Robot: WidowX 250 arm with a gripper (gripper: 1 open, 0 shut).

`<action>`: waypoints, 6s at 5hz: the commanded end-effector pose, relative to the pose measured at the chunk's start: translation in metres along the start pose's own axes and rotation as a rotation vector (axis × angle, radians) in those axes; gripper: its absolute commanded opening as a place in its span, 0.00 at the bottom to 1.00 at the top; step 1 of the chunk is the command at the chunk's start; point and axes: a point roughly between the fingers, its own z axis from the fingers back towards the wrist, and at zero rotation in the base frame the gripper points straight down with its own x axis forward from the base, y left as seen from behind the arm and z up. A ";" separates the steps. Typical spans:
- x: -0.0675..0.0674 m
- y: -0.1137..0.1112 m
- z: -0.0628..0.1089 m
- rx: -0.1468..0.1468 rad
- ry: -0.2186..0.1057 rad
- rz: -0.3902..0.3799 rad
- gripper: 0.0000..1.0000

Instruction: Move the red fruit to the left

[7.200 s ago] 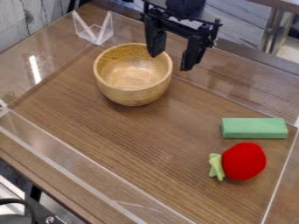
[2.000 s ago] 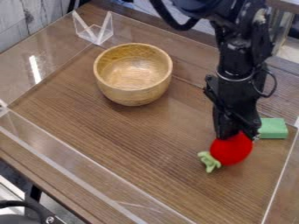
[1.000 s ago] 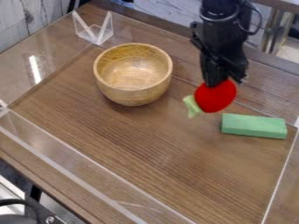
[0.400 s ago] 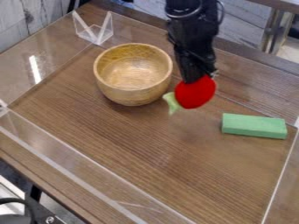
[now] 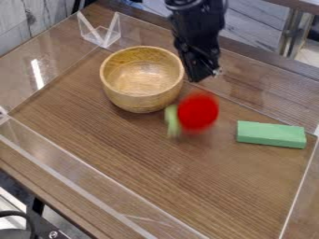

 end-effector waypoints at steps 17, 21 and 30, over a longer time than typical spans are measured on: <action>-0.012 0.111 0.034 0.066 -0.046 0.163 0.00; -0.043 0.209 0.039 0.120 0.007 0.319 0.00; -0.065 0.219 -0.010 0.177 0.124 0.608 1.00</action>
